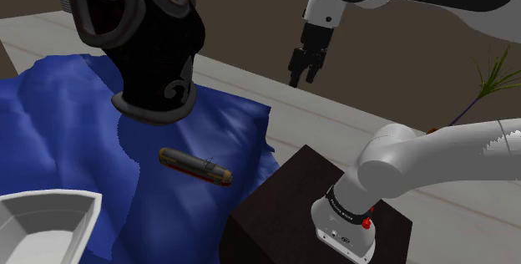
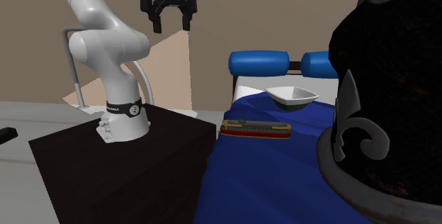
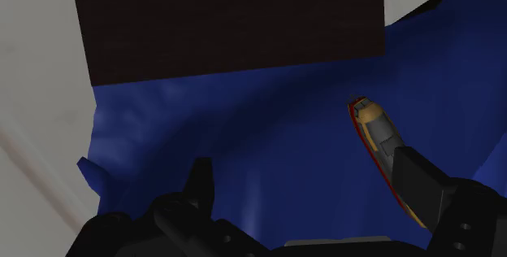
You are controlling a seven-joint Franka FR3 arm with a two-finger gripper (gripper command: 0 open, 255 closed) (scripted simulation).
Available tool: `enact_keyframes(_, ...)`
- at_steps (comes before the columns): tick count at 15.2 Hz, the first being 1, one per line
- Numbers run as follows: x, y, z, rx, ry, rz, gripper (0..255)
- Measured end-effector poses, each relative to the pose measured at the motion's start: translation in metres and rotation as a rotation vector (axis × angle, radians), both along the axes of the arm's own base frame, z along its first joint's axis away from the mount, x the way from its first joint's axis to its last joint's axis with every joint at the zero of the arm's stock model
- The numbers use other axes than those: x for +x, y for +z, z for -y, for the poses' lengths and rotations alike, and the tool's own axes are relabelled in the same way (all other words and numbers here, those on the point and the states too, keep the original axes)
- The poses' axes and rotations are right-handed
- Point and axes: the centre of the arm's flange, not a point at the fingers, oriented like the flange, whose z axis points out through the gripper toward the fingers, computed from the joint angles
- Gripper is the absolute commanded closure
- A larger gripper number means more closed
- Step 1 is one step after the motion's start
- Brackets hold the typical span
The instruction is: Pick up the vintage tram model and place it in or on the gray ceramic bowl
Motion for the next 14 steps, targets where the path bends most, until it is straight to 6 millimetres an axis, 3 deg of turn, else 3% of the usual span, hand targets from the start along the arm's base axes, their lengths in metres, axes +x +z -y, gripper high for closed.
enact_keyframes(4,0.009,-0.018,-0.019,-0.004,0.024,0.014,0)
enact_keyframes(14,0.046,-0.113,-0.097,-0.025,0.136,0.087,0)
